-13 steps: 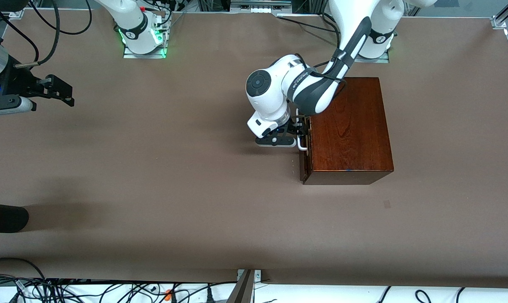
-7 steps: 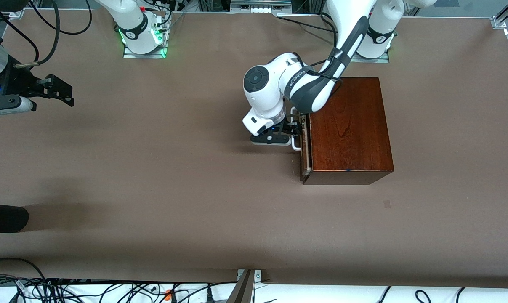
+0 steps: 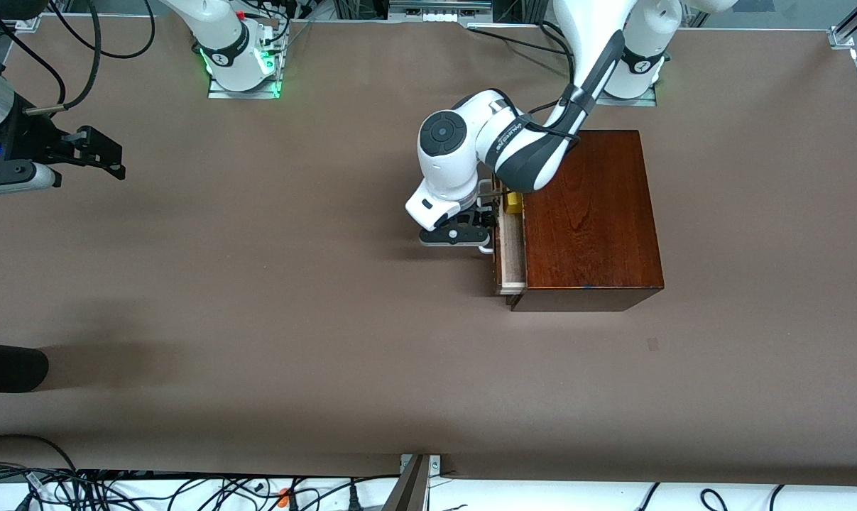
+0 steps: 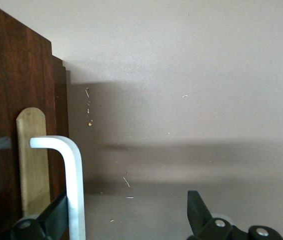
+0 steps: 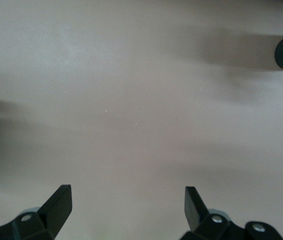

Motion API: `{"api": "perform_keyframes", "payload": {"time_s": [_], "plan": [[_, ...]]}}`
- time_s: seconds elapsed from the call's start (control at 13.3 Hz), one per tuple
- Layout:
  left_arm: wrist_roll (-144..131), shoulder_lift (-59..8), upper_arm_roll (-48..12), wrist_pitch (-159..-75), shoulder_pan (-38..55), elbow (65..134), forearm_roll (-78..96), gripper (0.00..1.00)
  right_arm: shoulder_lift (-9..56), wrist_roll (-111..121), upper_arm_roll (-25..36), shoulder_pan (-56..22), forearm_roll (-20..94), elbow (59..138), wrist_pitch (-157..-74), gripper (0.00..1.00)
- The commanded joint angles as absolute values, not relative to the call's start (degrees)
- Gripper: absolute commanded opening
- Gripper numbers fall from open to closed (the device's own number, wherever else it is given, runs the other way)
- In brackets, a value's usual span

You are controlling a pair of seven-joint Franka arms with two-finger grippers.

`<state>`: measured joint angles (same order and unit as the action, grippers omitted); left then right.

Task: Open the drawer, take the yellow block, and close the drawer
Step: 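Pull the drawer open with the left gripper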

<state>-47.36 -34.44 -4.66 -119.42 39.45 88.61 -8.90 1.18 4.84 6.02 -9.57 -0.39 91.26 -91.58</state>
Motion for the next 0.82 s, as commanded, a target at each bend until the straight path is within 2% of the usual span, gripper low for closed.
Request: {"api": "perform_keyframes", "payload": {"time_s": [0.0,0.22,0.6,0.75], "plan": [[-49.12,-37.7,-5.45,-123.93,41.13,85.53,-6.59,1.0,1.67,4.92,5.54,-8.96,-0.97,90.09,-91.14,1.0],[-51.06,-39.64,-5.45,-123.84,42.45,82.36,-6.68,1.0,1.67,4.83,5.54,-8.96,-0.97,90.09,-91.14,1.0],[-50.45,-38.5,-4.92,-123.05,42.1,82.09,-7.82,1.0,1.58,4.92,5.54,-8.88,-0.97,90.09,-91.14,1.0],[-50.36,-37.71,-4.75,-119.38,41.92,81.92,-7.82,1.0,1.58,4.92,5.54,-8.88,-0.97,90.09,-91.14,1.0]]}}
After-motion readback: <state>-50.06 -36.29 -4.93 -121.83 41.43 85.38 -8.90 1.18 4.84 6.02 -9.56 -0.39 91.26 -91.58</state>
